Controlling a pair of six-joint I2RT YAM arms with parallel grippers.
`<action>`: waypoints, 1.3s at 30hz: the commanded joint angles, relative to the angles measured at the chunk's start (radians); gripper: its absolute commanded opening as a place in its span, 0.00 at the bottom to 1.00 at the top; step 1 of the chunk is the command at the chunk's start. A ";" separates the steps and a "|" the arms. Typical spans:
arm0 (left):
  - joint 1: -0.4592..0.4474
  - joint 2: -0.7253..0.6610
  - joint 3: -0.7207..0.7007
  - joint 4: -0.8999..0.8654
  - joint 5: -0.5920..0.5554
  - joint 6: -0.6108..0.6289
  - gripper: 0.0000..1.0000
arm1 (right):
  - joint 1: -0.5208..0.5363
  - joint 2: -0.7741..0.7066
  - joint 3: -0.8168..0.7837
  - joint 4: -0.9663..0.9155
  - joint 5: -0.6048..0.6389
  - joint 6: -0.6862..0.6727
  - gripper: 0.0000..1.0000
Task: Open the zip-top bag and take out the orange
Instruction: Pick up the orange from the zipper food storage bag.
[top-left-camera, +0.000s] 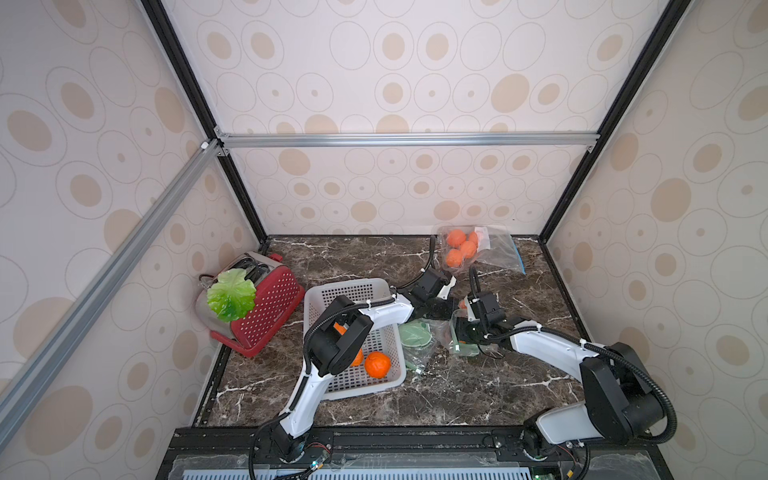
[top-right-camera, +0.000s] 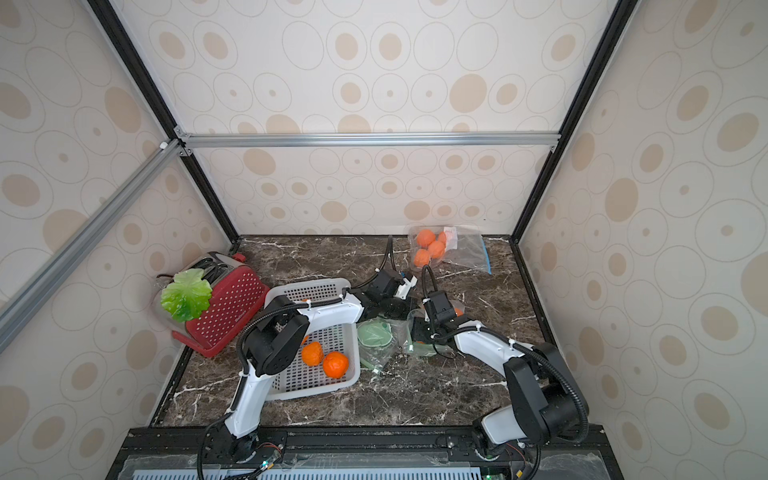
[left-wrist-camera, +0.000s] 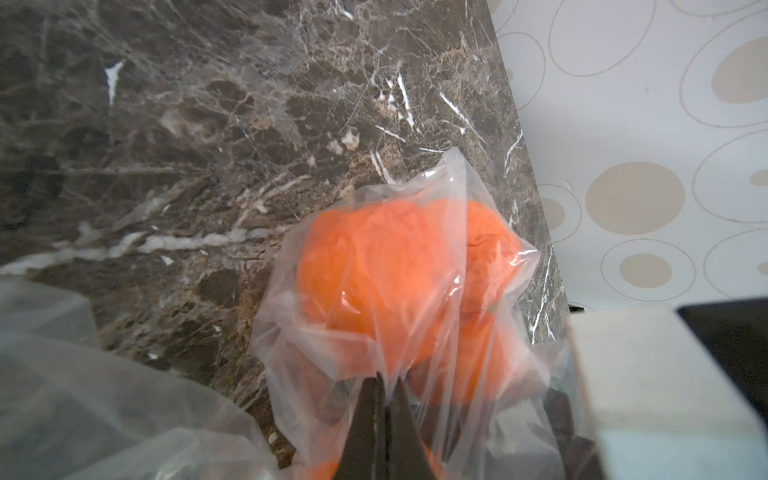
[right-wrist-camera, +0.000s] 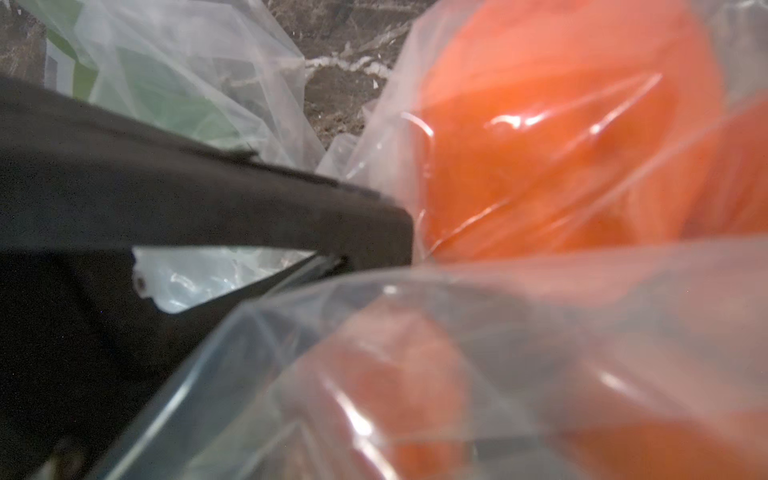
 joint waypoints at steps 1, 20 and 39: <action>-0.013 0.017 0.002 0.000 0.015 -0.004 0.00 | 0.008 0.021 -0.028 -0.067 -0.011 -0.021 0.58; 0.001 -0.013 -0.015 -0.013 -0.031 0.018 0.00 | 0.001 -0.512 0.011 -0.423 -0.001 -0.079 0.45; 0.005 0.001 -0.001 -0.015 -0.030 0.018 0.00 | 0.001 -0.841 0.161 -0.685 -0.052 -0.174 0.46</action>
